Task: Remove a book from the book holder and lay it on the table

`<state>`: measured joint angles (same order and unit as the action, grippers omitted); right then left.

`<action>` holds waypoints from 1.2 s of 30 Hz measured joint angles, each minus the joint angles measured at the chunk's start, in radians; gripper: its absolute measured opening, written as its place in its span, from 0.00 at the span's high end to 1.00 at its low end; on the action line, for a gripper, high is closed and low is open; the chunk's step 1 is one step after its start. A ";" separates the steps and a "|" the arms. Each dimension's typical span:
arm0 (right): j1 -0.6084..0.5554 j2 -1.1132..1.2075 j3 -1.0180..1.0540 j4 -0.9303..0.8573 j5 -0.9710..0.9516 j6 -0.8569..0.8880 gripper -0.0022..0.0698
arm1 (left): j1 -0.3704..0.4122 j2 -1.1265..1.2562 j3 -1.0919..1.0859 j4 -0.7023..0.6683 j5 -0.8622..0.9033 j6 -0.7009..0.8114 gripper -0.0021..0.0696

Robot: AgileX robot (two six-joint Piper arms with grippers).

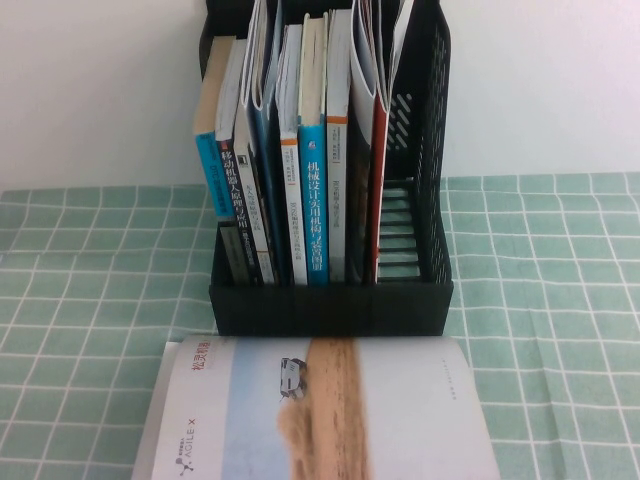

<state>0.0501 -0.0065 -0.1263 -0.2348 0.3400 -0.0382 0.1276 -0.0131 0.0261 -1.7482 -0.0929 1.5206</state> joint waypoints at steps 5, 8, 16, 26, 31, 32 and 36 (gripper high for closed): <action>-0.111 -0.004 0.117 0.028 -0.082 0.007 0.97 | 0.000 0.000 0.001 0.000 0.000 0.000 0.97; -0.123 -0.004 0.150 0.050 -0.074 0.007 0.97 | 0.000 0.000 0.002 0.000 0.000 0.000 0.97; -0.123 -0.004 0.154 0.085 0.012 -0.007 0.97 | 0.000 0.000 0.003 0.000 0.000 0.000 0.97; -0.123 -0.004 0.154 0.101 0.014 -0.035 0.97 | 0.000 0.000 0.003 0.000 0.000 0.000 0.97; -0.123 -0.004 0.154 0.109 0.014 -0.037 0.97 | 0.000 0.000 0.003 0.000 0.000 0.000 0.97; -0.123 -0.004 0.154 0.109 0.014 -0.037 0.97 | 0.000 0.000 0.003 0.000 0.000 0.000 0.97; -0.123 -0.004 0.154 0.111 0.014 -0.037 0.97 | 0.000 0.000 0.003 0.000 0.000 0.000 0.97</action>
<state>-0.0724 -0.0100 0.0272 -0.1236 0.3544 -0.0749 0.1276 -0.0131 0.0290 -1.7482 -0.0929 1.5206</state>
